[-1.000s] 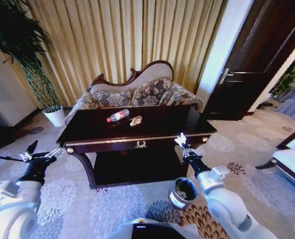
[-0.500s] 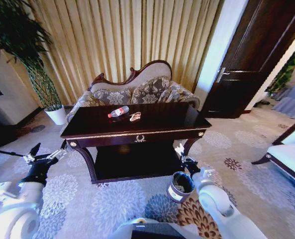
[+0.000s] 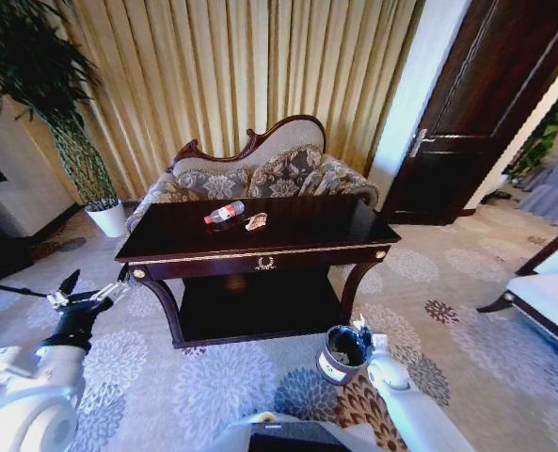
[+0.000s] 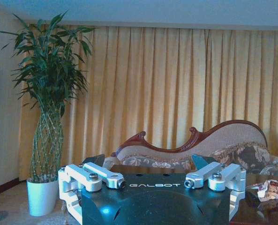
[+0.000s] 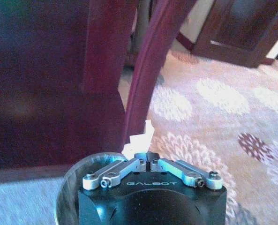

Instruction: Move to the front of the table and place the trash on the table into the trash bin.

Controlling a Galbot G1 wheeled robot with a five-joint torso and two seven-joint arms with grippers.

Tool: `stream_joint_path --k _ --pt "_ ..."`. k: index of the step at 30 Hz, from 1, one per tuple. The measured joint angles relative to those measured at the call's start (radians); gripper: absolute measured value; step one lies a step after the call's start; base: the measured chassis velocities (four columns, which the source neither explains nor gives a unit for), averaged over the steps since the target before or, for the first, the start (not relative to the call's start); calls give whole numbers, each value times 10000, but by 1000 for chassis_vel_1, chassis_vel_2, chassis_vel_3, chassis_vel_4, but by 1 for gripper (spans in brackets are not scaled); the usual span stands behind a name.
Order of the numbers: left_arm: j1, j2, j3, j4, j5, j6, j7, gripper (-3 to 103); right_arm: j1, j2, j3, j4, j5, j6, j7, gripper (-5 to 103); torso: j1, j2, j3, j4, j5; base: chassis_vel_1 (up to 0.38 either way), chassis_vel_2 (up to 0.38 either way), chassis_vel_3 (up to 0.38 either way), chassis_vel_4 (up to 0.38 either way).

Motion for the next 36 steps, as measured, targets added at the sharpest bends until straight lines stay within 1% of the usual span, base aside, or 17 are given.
stream_joint_path --k 2,5,8,9,11,14,15,16,17,19,20,22,23,25,26,29,36 --pt "-19 -10 24 4 1 -46 0 100 128 171 -17 -374 -244 9 122 -3 -1 0 -1 2 3 0 0 0 0" --pt "-43 -27 52 17 3 -151 -6 100 247 400 -38 -662 -489 12 264 12 -1 1 -1 1 2 0 0 0 0" --pt "-41 -31 42 6 1 -169 -8 100 265 440 -59 -664 -498 12 286 17 -1 0 -1 2 1 0 0 0 0" --pt "-31 -34 27 -2 -9 -180 -29 100 291 467 -99 -664 -499 9 298 28 0 0 -1 2 1 0 0 0 0" --pt "-28 -34 24 -3 -14 -182 -62 100 310 476 -118 -663 -499 7 302 28 0 0 0 2 1 0 0 0 0" --pt "-32 -17 19 -5 -32 -183 -124 100 347 481 -145 -653 -495 -12 319 44 -1 0 -1 3 1 0 0 0 0" --pt "-32 -17 19 -5 -32 -183 -124 100 347 481 -145 -653 -495 -12 319 44 -1 0 -1 3 1 0 0 0 0" --pt "-34 -5 11 -5 -43 -183 -131 100 346 467 -157 -638 -490 -33 335 50 -1 1 -1 2 2 0 0 0 0" --pt "-34 2 2 -5 -55 -183 -135 100 341 452 -159 -614 -488 -45 344 50 0 0 -1 2 2 0 0 0 0" --pt "-29 12 -13 -5 -82 -183 -139 100 311 404 -160 -544 -476 -59 359 61 0 0 -1 2 1 0 0 0 0" --pt "-29 12 -13 -5 -82 -183 -139 100 311 404 -160 -544 -476 -59 359 61 0 0 -1 2 1 0 0 0 0" --pt "-21 13 -17 -6 -93 -183 -139 100 272 380 -158 -493 -455 -65 373 71 -1 0 -1 1 3 0 0 0 0" --pt "-20 13 -17 -5 -97 -183 -140 100 258 366 -152 -475 -447 -67 377 71 -1 1 -1 1 2 0 0 0 0" --pt "-28 19 -19 -5 -115 -183 -141 100 201 334 -135 -401 -422 -71 386 82 -1 1 -1 2 2 0 0 0 0" --pt "-28 19 -19 -5 -115 -183 -141 100 201 334 -135 -401 -422 -71 386 82 -1 1 -1 2 2 0 0 0 0" --pt "-69 71 -58 1 -175 -183 -141 100 154 294 -128 -322 -384 -74 396 97 -1 0 -1 2 2 0 0 0 0" --pt "-91 99 -84 2 -250 -175 -144 100 -8 203 -106 40 -145 -86 404 100 -1 1 -1 2 3 0 0 0 0"
